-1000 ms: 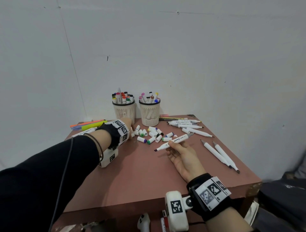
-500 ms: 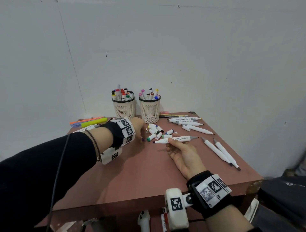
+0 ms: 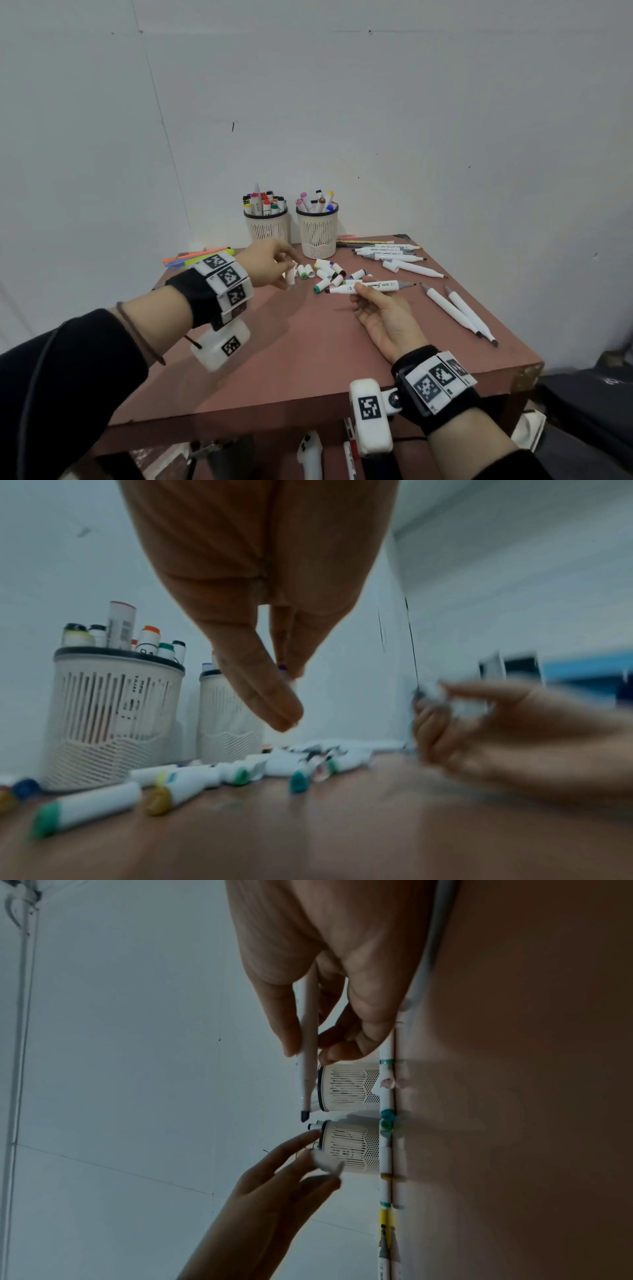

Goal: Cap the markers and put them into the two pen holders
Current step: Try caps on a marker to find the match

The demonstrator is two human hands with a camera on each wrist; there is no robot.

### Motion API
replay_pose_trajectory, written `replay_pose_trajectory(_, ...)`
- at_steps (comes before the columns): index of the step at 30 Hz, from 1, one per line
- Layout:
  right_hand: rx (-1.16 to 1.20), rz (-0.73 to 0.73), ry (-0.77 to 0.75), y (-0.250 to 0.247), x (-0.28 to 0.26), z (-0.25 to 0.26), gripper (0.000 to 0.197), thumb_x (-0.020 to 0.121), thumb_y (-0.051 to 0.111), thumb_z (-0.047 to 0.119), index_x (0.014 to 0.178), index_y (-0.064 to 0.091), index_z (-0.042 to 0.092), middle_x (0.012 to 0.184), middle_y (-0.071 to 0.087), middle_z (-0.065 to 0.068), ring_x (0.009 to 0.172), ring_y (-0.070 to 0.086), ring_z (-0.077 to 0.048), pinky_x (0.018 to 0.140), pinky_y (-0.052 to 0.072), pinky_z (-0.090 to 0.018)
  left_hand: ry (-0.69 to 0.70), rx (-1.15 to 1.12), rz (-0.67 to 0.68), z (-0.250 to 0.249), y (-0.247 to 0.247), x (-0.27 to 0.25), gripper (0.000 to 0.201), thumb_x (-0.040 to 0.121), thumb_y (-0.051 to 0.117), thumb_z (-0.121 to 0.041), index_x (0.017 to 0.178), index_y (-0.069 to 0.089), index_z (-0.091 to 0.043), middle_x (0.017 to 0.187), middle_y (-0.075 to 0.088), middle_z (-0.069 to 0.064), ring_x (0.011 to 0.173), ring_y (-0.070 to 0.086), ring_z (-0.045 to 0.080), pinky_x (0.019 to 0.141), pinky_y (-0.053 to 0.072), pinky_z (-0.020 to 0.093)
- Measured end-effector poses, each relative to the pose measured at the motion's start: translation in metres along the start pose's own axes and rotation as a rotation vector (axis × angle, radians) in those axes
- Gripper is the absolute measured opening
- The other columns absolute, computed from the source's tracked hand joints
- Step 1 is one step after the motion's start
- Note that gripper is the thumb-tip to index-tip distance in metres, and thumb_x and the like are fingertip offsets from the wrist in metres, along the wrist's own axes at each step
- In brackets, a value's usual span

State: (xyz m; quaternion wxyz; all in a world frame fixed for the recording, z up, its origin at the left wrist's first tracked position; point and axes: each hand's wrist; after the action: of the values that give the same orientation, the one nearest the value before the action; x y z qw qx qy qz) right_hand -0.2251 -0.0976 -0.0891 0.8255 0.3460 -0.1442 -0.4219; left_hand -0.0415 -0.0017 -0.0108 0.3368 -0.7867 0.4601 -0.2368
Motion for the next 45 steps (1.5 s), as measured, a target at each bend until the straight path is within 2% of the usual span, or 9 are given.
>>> replay_pose_trajectory(4, -0.004, 0.001, 0.003, 0.002, -0.003, 0.000, 0.009, 0.084, 0.060, -0.007, 0.086, 0.061, 0.002, 0.067, 0.063, -0.006, 0.057, 0.060, -0.011, 0.054, 0.051, -0.020, -0.098, -0.495, -0.037, 0.001, -0.004, -0.037, 0.006, 0.093, 0.053, -0.001, 0.090, 0.058, 0.002, 0.084, 0.060, 0.019, 0.053, 0.065, 0.012, 0.060, 0.059, 0.024)
replay_pose_trajectory(9, 0.015, 0.003, -0.010, 0.003, -0.005, 0.000, 0.008, 0.084, 0.060, -0.005, 0.085, 0.061, 0.002, 0.067, 0.063, -0.006, 0.060, 0.060, -0.013, 0.055, 0.051, -0.021, -0.184, -0.856, -0.129, 0.012, 0.007, -0.071, 0.010, 0.091, 0.055, -0.001, 0.083, 0.059, 0.004, 0.083, 0.061, 0.018, 0.065, 0.063, 0.018, 0.061, 0.059, 0.025)
replay_pose_trajectory(13, 0.003, 0.006, -0.015, 0.005, -0.008, -0.002, 0.006, 0.084, 0.061, -0.004, 0.082, 0.061, 0.002, 0.065, 0.064, -0.005, 0.062, 0.059, -0.013, 0.056, 0.051, -0.021, -0.252, -1.155, -0.193, 0.024, 0.024, -0.082, 0.011, 0.092, 0.052, -0.002, 0.087, 0.058, 0.006, 0.082, 0.060, 0.016, 0.057, 0.064, 0.012, 0.066, 0.059, 0.027)
replay_pose_trajectory(17, 0.026, -0.015, -0.017, 0.008, -0.012, -0.002, 0.007, 0.085, 0.060, -0.004, 0.081, 0.061, 0.002, 0.066, 0.063, -0.006, 0.062, 0.059, -0.014, 0.056, 0.052, -0.021, -0.346, -1.414, -0.230, 0.028, 0.041, -0.087, 0.014, 0.092, 0.052, -0.001, 0.085, 0.056, 0.010, 0.083, 0.062, 0.018, 0.059, 0.068, 0.017, 0.059, 0.058, 0.023)
replay_pose_trajectory(20, 0.056, -0.033, -0.017, 0.014, -0.015, -0.006, 0.009, 0.087, 0.057, -0.004, 0.081, 0.061, 0.002, 0.066, 0.062, -0.007, 0.062, 0.058, -0.015, 0.053, 0.051, -0.021, -0.324, -1.440, -0.209, 0.026, 0.050, -0.088, 0.014, 0.093, 0.052, -0.002, 0.086, 0.057, 0.009, 0.079, 0.063, 0.017, 0.055, 0.068, 0.016, 0.059, 0.058, 0.022)
replay_pose_trajectory(28, 0.097, -0.010, -0.005, 0.029, -0.016, -0.023, 0.006, 0.088, 0.055, -0.005, 0.092, 0.059, -0.002, 0.074, 0.067, -0.014, 0.060, 0.067, -0.018, 0.052, 0.053, -0.022, -0.311, -1.556, -0.209, 0.036, 0.050, -0.082, 0.016, 0.093, 0.053, -0.007, 0.094, 0.058, 0.008, 0.087, 0.063, 0.014, 0.062, 0.069, 0.012, 0.058, 0.057, 0.019)
replay_pose_trajectory(33, 0.044, 0.016, -0.026, 0.030, -0.015, -0.028, 0.008, 0.087, 0.056, -0.005, 0.093, 0.060, 0.000, 0.081, 0.066, -0.013, 0.065, 0.066, -0.019, 0.055, 0.052, -0.022, -0.266, -1.496, -0.201, 0.037, 0.053, -0.081, 0.014, 0.092, 0.055, -0.008, 0.089, 0.060, 0.004, 0.076, 0.064, 0.010, 0.060, 0.066, 0.010, 0.060, 0.057, 0.018)
replay_pose_trajectory(39, -0.057, 0.068, -0.052, 0.032, -0.018, -0.031, 0.007, 0.088, 0.057, -0.003, 0.094, 0.058, 0.001, 0.082, 0.064, -0.014, 0.064, 0.064, -0.017, 0.056, 0.051, -0.022, -0.231, -1.425, -0.163, 0.039, 0.056, -0.081, 0.010, 0.089, 0.057, -0.007, 0.084, 0.061, 0.000, 0.077, 0.065, 0.011, 0.060, 0.065, 0.011, 0.058, 0.056, 0.018)
replay_pose_trajectory(45, -0.072, 0.068, -0.068, 0.031, -0.018, -0.030, 0.008, 0.087, 0.058, -0.004, 0.094, 0.059, 0.001, 0.082, 0.065, -0.014, 0.062, 0.064, -0.016, 0.056, 0.051, -0.022, -0.182, -1.410, -0.175, 0.038, 0.058, -0.082, 0.006, 0.090, 0.054, -0.003, 0.090, 0.058, 0.001, 0.085, 0.063, 0.013, 0.061, 0.067, 0.014, 0.058, 0.056, 0.019)
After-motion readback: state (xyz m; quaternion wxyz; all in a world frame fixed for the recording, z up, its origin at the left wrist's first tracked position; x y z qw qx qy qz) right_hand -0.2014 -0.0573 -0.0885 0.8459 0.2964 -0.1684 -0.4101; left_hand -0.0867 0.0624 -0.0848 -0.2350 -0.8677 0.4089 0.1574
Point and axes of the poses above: each hand's wrist, its own x-axis towards the middle knuckle, its own y-axis out of the palm, z = x × y
